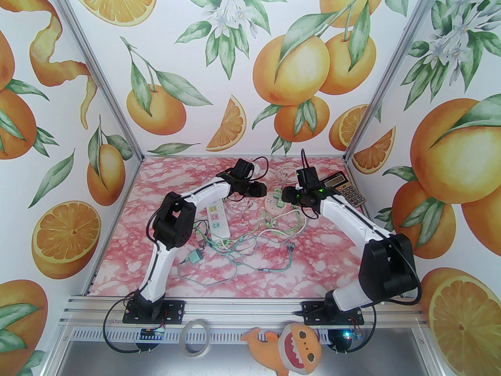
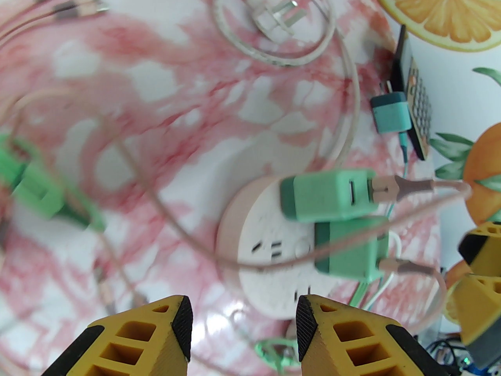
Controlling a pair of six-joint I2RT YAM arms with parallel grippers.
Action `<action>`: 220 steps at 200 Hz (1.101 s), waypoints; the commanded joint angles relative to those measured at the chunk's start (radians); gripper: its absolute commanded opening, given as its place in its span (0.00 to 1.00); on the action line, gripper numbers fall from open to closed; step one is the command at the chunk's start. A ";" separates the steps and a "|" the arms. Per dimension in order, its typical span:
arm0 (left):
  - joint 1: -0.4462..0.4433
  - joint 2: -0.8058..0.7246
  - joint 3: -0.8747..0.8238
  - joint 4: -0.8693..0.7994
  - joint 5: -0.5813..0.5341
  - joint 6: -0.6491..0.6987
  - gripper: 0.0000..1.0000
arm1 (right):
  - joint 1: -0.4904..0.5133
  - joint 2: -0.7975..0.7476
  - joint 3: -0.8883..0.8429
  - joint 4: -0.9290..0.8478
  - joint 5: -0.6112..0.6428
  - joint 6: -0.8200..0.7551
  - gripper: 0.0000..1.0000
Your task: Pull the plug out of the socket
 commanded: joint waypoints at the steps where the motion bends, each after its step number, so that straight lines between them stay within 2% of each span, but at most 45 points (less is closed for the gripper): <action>1: -0.021 0.037 0.050 -0.031 0.035 0.035 0.48 | -0.022 -0.016 -0.013 -0.013 -0.021 0.032 0.52; 78: -0.045 0.104 0.043 -0.028 0.039 0.005 0.45 | -0.025 0.052 0.019 -0.011 -0.032 0.056 0.50; 119: -0.048 0.100 0.027 -0.025 0.040 0.001 0.44 | -0.031 0.131 0.116 -0.039 -0.047 0.102 0.51; 165: -0.049 0.089 0.008 -0.006 0.047 -0.016 0.43 | -0.031 0.269 0.271 -0.153 -0.087 0.151 0.52; 220: -0.050 0.089 0.007 0.004 0.051 -0.030 0.43 | -0.026 0.323 0.326 -0.219 -0.134 0.171 0.54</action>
